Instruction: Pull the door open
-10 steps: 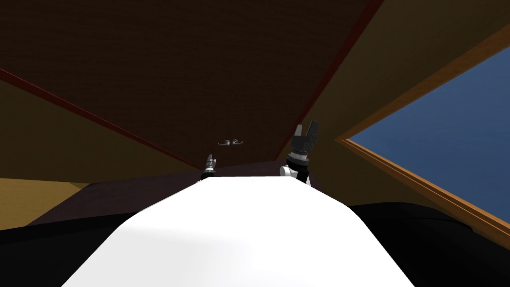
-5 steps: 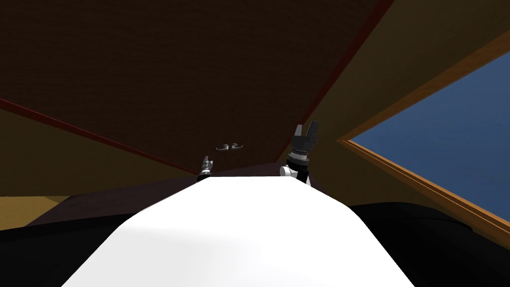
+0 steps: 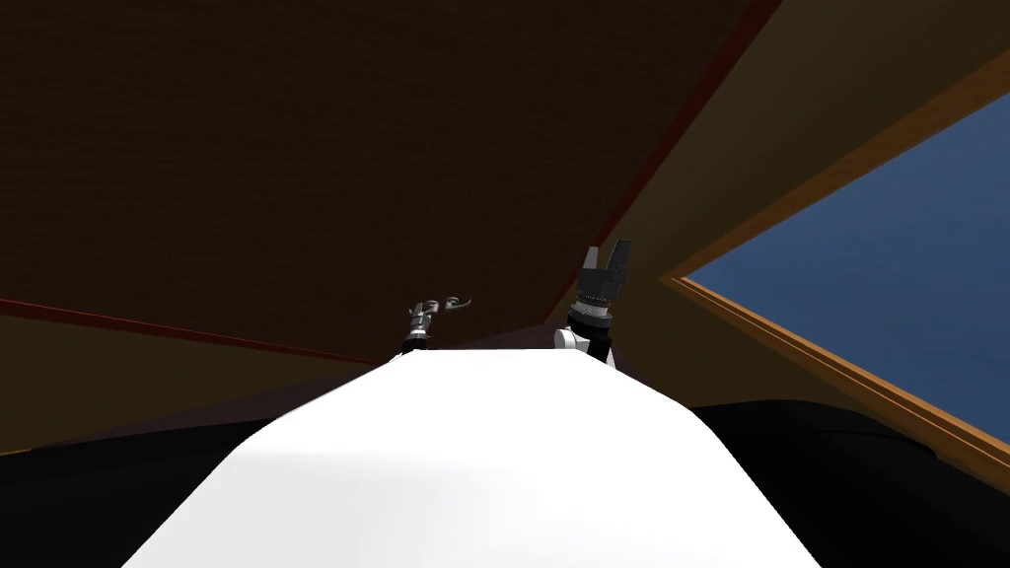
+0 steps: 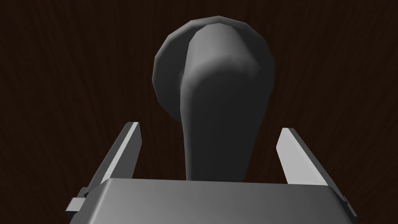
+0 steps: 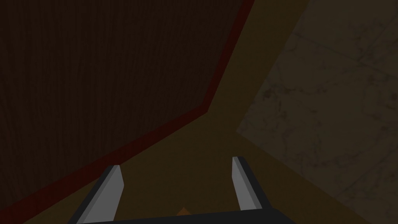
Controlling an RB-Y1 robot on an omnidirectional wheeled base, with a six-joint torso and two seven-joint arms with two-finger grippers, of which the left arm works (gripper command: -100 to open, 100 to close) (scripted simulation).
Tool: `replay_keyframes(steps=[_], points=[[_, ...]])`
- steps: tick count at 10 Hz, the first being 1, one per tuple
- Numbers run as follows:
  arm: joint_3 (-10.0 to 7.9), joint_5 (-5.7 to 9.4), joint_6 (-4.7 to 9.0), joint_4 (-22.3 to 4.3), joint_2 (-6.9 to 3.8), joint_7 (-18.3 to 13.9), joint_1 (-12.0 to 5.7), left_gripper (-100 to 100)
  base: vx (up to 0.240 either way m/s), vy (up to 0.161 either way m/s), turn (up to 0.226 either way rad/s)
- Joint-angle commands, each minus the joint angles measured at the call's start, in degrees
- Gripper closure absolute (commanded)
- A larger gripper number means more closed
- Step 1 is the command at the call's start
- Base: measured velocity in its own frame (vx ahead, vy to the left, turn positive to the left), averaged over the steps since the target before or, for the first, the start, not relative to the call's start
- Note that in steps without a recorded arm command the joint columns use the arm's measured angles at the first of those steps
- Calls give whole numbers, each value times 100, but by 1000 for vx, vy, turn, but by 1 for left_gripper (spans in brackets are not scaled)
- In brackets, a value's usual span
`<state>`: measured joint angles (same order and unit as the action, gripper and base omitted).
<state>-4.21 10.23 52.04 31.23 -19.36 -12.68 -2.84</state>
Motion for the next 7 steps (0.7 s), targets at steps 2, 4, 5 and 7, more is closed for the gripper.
replay_keyframes(steps=[2,4,5,7], points=[[0,0,0,0,0,0,0,100,26,-19,8],[0,0,0,0,0,0,0,100,-28,11,-9],[0,0,0,0,0,0,0,100,-9,10,-19],[0,0,0,0,0,0,0,100,0,0,0]])
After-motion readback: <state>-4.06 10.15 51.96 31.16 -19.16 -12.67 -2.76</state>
